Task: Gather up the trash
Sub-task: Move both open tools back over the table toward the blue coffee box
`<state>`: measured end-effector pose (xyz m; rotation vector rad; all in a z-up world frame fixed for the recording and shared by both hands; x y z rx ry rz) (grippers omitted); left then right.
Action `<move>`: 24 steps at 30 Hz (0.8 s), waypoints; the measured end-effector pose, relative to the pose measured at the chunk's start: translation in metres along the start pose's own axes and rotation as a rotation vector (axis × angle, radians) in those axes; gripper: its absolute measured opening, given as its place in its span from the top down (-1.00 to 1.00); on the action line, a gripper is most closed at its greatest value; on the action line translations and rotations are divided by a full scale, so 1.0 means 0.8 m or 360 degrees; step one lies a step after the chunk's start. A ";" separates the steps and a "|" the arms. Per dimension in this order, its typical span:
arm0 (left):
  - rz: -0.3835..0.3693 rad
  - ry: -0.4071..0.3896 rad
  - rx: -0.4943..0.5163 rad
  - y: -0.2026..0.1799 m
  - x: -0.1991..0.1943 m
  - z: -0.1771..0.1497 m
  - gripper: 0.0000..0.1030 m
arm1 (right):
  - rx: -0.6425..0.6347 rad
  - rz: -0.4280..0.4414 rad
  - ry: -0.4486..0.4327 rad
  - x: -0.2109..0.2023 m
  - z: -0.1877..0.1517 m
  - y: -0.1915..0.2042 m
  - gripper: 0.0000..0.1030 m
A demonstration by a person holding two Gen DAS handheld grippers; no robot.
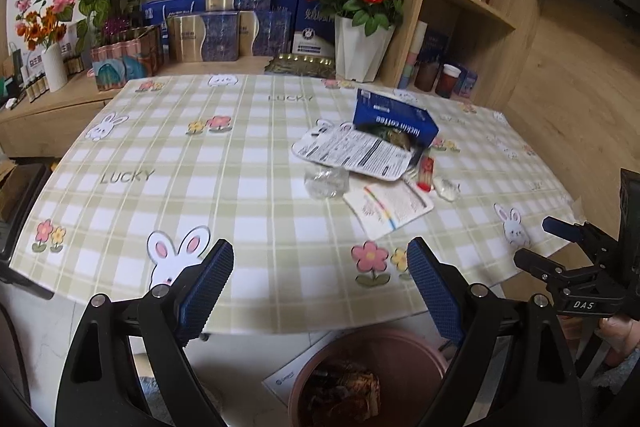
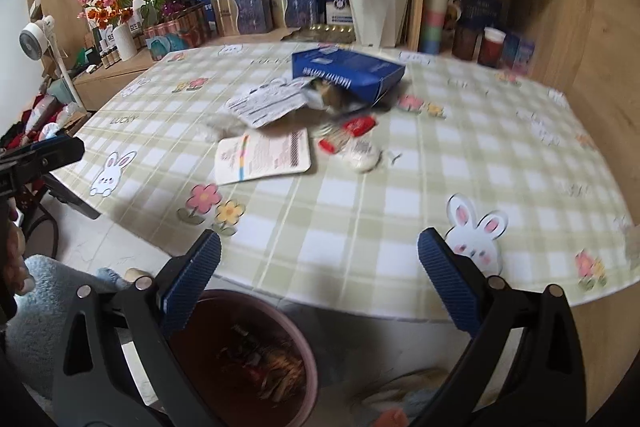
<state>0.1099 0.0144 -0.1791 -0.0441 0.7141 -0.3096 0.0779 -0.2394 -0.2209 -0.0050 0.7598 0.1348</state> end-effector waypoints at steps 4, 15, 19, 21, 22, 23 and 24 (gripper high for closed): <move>0.0000 -0.0009 0.0036 -0.005 0.006 0.008 -0.68 | 0.0017 -0.0022 0.0000 0.004 0.007 -0.011 -0.89; -0.0006 0.0007 0.0029 -0.002 0.023 0.016 -0.68 | 0.0003 -0.0103 0.0048 0.024 0.014 -0.028 -0.89; -0.0006 0.0021 0.0034 -0.001 0.033 0.018 -0.68 | 0.0010 -0.0150 0.0053 0.032 0.020 -0.038 -0.89; -0.0005 0.0026 0.0038 -0.001 0.038 0.020 -0.68 | 0.0006 -0.0166 0.0050 0.035 0.023 -0.042 -0.89; -0.0006 0.0028 0.0039 -0.001 0.040 0.021 -0.68 | 0.0003 -0.0175 0.0051 0.038 0.025 -0.044 -0.89; -0.0007 0.0031 0.0038 0.000 0.043 0.023 -0.68 | 0.0003 -0.0180 0.0052 0.040 0.026 -0.046 -0.89; -0.0008 0.0033 0.0036 0.000 0.046 0.024 -0.68 | 0.0005 -0.0185 0.0058 0.044 0.028 -0.049 -0.89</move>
Point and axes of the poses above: each gripper's, at about its wrist camera, not at the fingertips, and x roughly the way its jaws point, y to its left, z to its top, the point moved 4 cm from there along x, roughly the way its jaws point, and after that the axes turned 2 degrees about -y, right-handed, at the moved point
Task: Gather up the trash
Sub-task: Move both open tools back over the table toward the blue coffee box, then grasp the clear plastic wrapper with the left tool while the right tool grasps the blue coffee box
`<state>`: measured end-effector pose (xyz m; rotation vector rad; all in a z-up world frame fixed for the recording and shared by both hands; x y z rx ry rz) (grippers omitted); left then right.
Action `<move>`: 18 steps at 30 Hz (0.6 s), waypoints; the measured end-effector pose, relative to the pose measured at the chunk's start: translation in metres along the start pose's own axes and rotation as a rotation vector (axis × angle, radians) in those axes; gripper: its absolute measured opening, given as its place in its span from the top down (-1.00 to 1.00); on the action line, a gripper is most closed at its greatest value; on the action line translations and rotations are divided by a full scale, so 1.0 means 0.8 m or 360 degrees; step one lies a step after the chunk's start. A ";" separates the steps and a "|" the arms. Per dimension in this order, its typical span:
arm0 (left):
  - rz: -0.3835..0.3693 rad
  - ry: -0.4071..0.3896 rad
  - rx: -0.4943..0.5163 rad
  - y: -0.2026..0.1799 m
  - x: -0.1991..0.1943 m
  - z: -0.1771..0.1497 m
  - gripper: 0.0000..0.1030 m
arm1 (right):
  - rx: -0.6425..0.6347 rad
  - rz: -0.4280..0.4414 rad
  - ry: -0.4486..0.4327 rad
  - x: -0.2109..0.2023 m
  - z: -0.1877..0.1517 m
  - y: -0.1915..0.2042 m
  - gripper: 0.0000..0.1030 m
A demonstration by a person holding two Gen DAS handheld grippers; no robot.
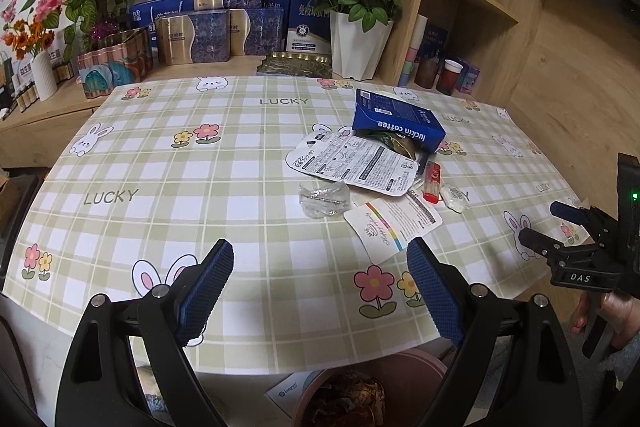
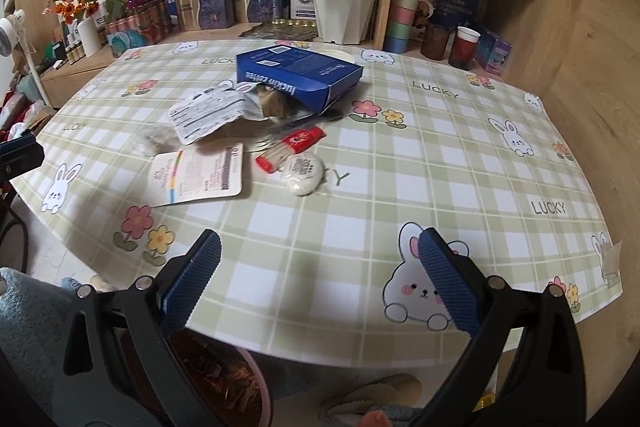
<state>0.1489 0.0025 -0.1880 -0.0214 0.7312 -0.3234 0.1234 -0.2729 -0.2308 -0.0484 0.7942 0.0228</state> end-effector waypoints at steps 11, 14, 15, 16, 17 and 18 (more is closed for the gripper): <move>-0.0048 0.0100 0.0005 -0.006 0.064 0.015 -0.59 | 0.0044 0.0012 0.0014 0.038 0.029 -0.014 -0.89; -0.0053 0.0154 -0.0042 -0.004 0.094 0.019 -0.52 | 0.0024 0.0018 0.0021 0.046 0.034 -0.013 -0.89; -0.0051 0.0174 -0.0059 -0.003 0.106 0.020 -0.50 | 0.0014 0.0016 0.0022 0.050 0.036 -0.013 -0.89; -0.0049 0.0185 -0.0068 -0.003 0.114 0.021 -0.49 | 0.0004 0.0015 0.0024 0.053 0.039 -0.014 -0.89; -0.0035 0.0198 -0.0061 -0.003 0.126 0.023 -0.49 | -0.0004 0.0015 0.0025 0.057 0.040 -0.014 -0.89; -0.0024 0.0203 -0.0045 -0.004 0.133 0.024 -0.49 | -0.0011 0.0014 0.0026 0.059 0.042 -0.014 -0.89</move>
Point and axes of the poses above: each gripper's, at about its wrist camera, not at the fingertips, and x roughly the way its jaws point, y to its left, z to its top, the point moved 4 cm from there along x, roughly the way its jaws point, and after that the axes turned 2 degrees about -y, right-handed, at the moved point
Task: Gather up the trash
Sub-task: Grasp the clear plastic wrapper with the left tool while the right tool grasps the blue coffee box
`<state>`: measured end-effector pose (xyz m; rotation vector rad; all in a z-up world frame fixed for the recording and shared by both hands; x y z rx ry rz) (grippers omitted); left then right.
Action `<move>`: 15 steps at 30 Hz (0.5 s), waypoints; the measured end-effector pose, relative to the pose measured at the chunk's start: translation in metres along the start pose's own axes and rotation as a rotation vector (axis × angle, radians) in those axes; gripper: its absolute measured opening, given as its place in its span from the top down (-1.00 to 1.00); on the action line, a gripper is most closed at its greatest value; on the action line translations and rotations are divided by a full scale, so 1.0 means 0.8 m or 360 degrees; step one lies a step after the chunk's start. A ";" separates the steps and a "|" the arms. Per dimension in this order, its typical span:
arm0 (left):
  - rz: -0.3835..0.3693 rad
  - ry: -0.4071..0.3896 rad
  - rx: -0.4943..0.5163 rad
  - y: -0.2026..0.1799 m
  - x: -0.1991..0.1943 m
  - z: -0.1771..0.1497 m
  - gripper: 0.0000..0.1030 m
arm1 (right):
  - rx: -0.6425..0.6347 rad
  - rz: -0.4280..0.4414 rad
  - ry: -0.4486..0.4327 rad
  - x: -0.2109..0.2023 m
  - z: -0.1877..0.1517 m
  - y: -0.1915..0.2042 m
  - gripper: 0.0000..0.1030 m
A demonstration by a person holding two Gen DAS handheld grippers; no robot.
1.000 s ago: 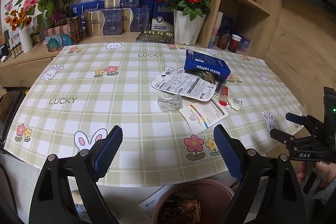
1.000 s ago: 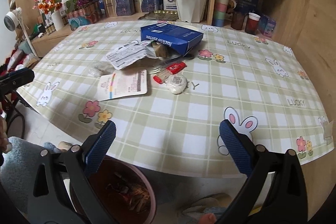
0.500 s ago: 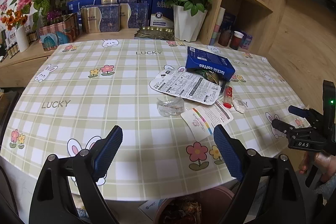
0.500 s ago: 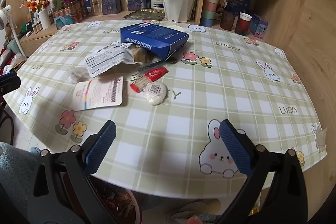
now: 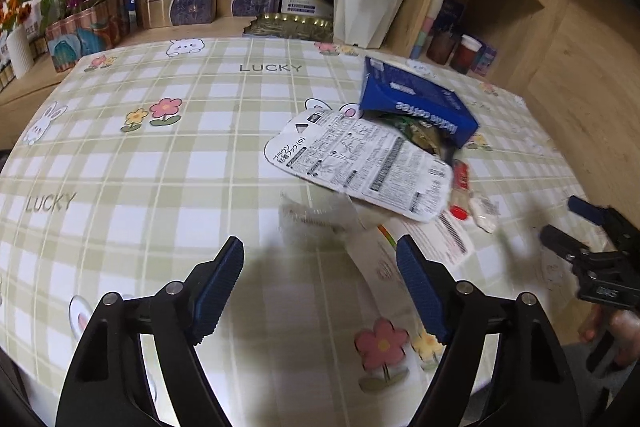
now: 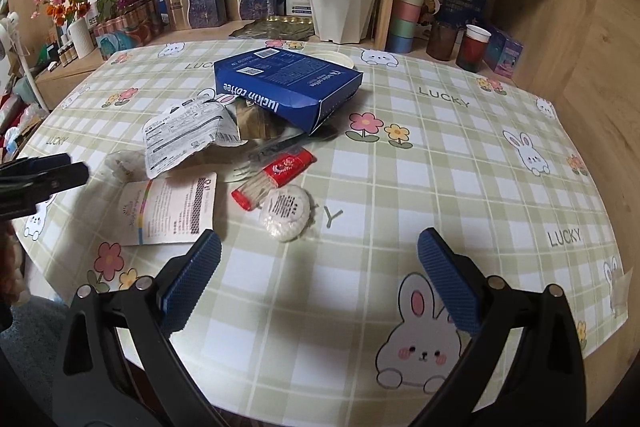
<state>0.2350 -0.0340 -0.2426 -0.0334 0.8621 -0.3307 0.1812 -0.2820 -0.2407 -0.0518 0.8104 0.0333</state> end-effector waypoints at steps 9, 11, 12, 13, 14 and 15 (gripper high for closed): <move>0.0025 0.0129 -0.0026 0.011 0.068 0.012 -0.19 | -0.0144 -0.0030 -0.0031 0.030 0.041 -0.001 -0.88; 0.0032 0.0126 -0.0028 0.012 0.069 0.012 0.07 | -0.0190 -0.0042 -0.0041 0.041 0.058 0.001 -0.88; 0.0024 0.0128 -0.0027 0.012 0.069 0.012 0.13 | -0.0206 -0.0045 -0.0045 0.047 0.068 0.003 -0.88; 0.0004 0.0124 -0.0039 0.014 0.069 0.013 0.18 | -0.0219 -0.0043 -0.0046 0.053 0.077 0.005 -0.88; -0.0006 0.0121 -0.0050 0.015 0.068 0.014 0.19 | -0.0231 -0.0041 -0.0048 0.059 0.085 0.009 -0.88; -0.0011 0.0120 -0.0059 0.016 0.067 0.014 0.20 | -0.0258 -0.0039 -0.0051 0.068 0.097 0.016 -0.88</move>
Point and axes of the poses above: each gripper's, at about its wrist camera, not at the fingertips, and x roughly the way its jaws point, y to its left, z to its top, the point moved 4 cm from there along x, roughly the way its jaws point, and after that the axes turned 2 degrees about -y, right-handed, at the moved point
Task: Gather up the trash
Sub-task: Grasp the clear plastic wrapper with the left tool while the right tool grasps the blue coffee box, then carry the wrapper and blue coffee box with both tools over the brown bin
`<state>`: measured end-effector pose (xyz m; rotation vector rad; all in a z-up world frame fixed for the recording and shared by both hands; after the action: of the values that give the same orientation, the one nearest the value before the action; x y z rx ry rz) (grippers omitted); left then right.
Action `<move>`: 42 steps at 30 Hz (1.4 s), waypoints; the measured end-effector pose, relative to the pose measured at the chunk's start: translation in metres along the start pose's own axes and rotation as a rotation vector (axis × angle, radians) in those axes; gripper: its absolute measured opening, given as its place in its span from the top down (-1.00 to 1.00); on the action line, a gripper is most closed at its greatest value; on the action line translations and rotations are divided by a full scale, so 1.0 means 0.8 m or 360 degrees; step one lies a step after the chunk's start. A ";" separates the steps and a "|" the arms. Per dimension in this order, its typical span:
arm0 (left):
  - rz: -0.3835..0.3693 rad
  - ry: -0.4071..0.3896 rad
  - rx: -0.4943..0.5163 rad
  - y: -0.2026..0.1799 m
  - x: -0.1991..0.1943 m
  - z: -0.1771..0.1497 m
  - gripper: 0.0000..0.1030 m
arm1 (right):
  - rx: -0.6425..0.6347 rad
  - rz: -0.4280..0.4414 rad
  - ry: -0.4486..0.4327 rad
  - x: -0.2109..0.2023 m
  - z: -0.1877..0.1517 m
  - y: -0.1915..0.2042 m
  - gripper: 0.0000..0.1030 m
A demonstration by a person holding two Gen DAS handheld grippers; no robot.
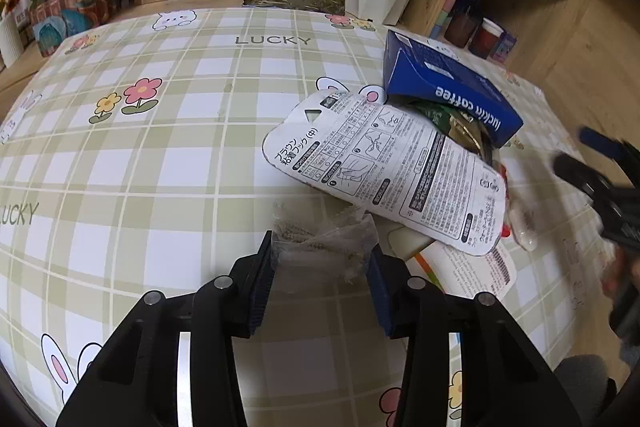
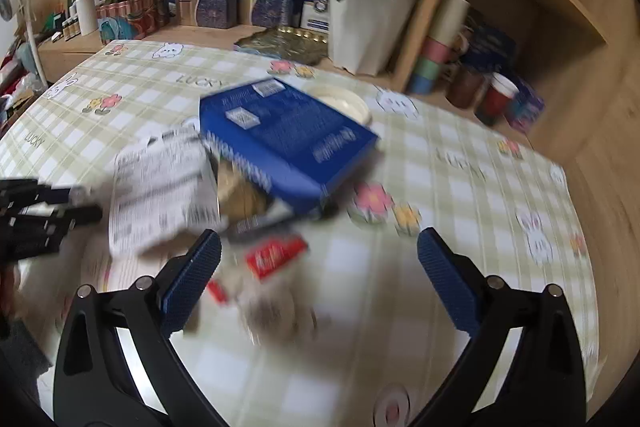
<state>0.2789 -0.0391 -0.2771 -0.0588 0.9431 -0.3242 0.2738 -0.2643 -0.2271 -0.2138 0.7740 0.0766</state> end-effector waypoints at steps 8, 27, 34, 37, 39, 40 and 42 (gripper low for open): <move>0.0003 -0.0058 -0.0066 0.022 -0.016 0.005 0.28 | -0.0347 -0.0036 0.0069 0.077 0.059 0.072 -0.86; -0.0053 -0.0150 -0.0133 0.047 -0.045 0.020 0.28 | -0.0269 0.0041 0.0141 0.094 0.113 0.062 -0.02; -0.0071 -0.0177 -0.0101 0.033 -0.058 0.024 0.28 | 0.0023 0.0119 0.0069 0.050 0.124 -0.010 0.26; -0.0072 -0.0180 -0.0094 0.030 -0.061 0.023 0.28 | 0.0134 0.0113 0.0040 0.037 0.118 -0.042 0.36; -0.0070 -0.0179 -0.0092 0.029 -0.062 0.023 0.28 | 0.0184 0.0093 0.0029 0.033 0.112 -0.061 0.41; -0.0068 -0.0178 -0.0090 0.028 -0.063 0.023 0.28 | 0.0204 0.0077 0.0020 0.031 0.109 -0.070 0.46; -0.0065 -0.0181 -0.0085 0.027 -0.064 0.024 0.28 | 0.0222 0.0035 0.0003 0.027 0.104 -0.085 0.53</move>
<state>0.2718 -0.0049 -0.2294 -0.1441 0.8386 -0.3303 0.3561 -0.3127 -0.1737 -0.0732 0.7805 0.0431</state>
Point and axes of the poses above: each gripper's, at about its wrist camera, not at the fingertips, and x roughly the way its jaws point, y to its left, z to its top, the point moved 4 cm from there along x, roughly the way its jaws point, and after that the axes turned 2 degrees about -y, right-handed, at the moved point
